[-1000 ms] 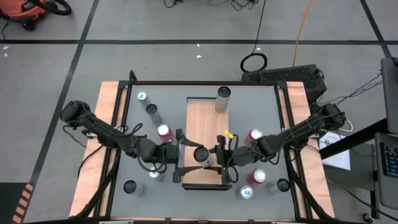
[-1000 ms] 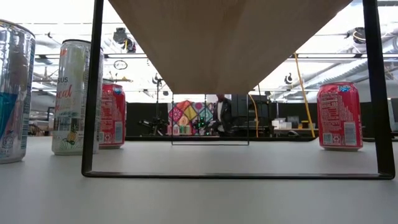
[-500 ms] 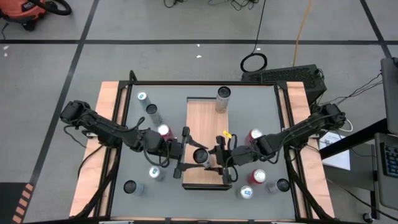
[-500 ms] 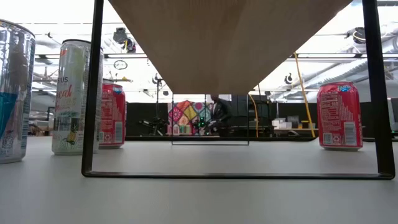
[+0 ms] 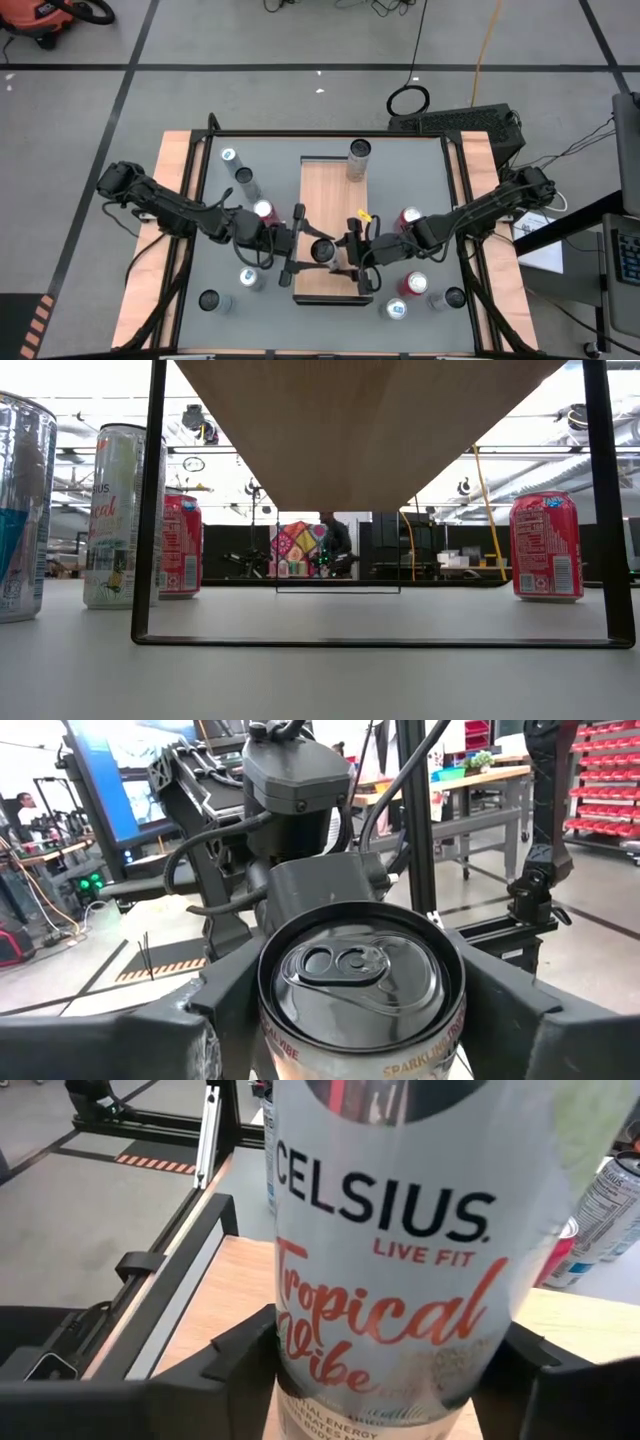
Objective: Place canned beverage on shelf
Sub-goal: Put the right white yellow soda can on the shelf aligned with the other white yellow soda can
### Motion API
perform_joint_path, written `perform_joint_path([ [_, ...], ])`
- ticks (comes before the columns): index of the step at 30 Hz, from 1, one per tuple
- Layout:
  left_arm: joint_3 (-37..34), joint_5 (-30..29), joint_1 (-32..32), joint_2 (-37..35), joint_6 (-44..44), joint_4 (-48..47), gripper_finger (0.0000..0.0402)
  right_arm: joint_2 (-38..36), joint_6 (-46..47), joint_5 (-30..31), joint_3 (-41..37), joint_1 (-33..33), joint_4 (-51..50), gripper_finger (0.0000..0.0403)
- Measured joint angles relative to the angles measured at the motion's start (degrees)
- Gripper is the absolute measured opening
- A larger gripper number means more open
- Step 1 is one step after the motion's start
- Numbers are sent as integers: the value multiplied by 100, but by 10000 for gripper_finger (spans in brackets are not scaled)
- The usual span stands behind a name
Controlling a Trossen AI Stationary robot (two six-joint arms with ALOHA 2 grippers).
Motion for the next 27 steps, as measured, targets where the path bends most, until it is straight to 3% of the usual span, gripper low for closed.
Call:
perform_joint_path([
  [8, -17, 38, 0, -10, 0, -91, 251, -393, 95, 360, 15, 16, -493, 297],
  [13, -17, 48, -10, -200, 91, -193, 250, -947, 199, 517, 15, 145, -1267, 303],
  [19, -17, 10, 279, -671, 236, -324, 250, -1726, 859, 558, 15, 470, -2986, 304],
  [23, -15, 24, 706, -985, 240, -575, 249, -1910, 1335, 1285, -42, 786, -4086, 304],
  [27, -15, 266, 1242, -1082, 245, -819, 249, -2057, 1343, 1808, -432, 1030, -4187, 304],
])
